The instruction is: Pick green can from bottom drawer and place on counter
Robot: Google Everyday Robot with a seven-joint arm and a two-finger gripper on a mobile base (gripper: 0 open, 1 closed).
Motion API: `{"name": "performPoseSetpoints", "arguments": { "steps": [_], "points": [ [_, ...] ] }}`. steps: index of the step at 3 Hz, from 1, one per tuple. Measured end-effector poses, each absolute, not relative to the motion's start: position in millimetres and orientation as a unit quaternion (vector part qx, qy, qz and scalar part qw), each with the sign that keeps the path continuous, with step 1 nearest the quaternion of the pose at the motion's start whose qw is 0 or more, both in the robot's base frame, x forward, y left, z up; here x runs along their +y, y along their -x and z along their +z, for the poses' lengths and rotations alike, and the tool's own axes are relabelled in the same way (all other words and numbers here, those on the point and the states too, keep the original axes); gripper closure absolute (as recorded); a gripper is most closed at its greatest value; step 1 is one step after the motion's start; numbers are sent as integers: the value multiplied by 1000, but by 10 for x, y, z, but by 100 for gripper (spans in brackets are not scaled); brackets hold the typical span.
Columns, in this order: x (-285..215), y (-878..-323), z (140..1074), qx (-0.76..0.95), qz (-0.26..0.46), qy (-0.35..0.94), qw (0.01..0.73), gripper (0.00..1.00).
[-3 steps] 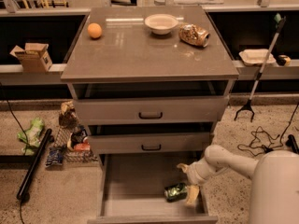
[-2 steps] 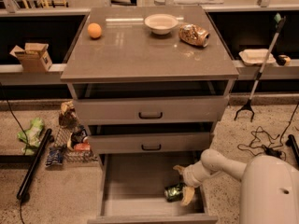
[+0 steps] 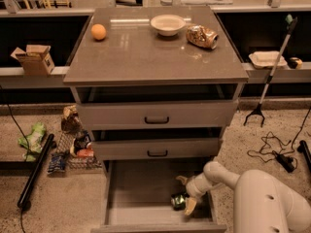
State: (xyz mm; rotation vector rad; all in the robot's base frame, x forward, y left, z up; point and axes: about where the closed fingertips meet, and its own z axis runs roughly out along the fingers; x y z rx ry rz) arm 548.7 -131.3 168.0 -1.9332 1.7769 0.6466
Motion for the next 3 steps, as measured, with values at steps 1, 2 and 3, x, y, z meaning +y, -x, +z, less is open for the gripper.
{"name": "performPoseSetpoints", "arguments": {
  "steps": [1,2,3],
  "points": [
    [-1311,-5510,1455,645,226,699,208,0],
    [-1340,-5511,1314,650,215,703,192,0],
    [-1405,-5483,1233,653,205,708,175,0]
  ]
}}
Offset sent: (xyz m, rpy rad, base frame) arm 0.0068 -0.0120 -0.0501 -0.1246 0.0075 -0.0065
